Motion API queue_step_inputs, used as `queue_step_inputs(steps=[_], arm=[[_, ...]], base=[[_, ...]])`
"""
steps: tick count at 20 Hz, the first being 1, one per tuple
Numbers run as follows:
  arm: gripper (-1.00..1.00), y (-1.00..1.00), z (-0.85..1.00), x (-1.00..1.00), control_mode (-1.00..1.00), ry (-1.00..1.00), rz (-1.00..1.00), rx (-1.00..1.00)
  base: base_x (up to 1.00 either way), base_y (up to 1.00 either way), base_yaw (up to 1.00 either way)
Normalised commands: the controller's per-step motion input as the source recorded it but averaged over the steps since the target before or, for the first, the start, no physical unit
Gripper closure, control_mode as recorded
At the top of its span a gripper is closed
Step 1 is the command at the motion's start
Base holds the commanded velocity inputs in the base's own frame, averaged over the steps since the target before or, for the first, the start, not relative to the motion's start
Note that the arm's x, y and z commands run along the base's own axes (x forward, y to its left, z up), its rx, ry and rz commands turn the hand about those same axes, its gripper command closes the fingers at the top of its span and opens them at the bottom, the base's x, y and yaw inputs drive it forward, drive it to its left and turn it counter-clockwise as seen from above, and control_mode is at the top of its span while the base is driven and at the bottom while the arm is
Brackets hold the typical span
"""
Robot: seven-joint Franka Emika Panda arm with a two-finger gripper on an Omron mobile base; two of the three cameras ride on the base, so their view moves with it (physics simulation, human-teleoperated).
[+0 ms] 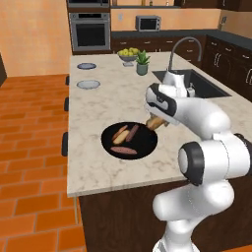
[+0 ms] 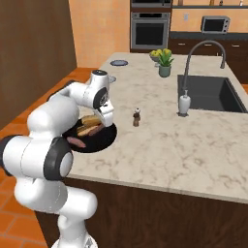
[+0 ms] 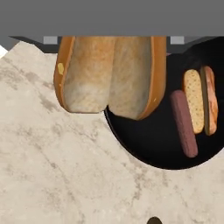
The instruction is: Place one bun and one sausage from the bowl on each plate.
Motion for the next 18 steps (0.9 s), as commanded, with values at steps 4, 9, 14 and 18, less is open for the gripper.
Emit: queue_step_inputs(steps=[4, 9, 14, 18], arm=[[1.0, 0.08, -0.08, -0.28, -1.0, -0.01, 0.03, 0.0], [1.0, 0.0, 0.0, 0.0, 1.0, 0.0, 0.0, 0.0], [1.0, 0.0, 0.0, 0.0, 1.0, 0.0, 0.0, 0.0], [1.0, 0.0, 0.0, 0.0, 1.0, 0.0, 0.0, 0.0]], base=[[0.0, 0.0, 0.0], [-0.65, 0.82, 0.06], [-0.15, 1.0, -0.01], [-0.03, 1.0, -0.11]])
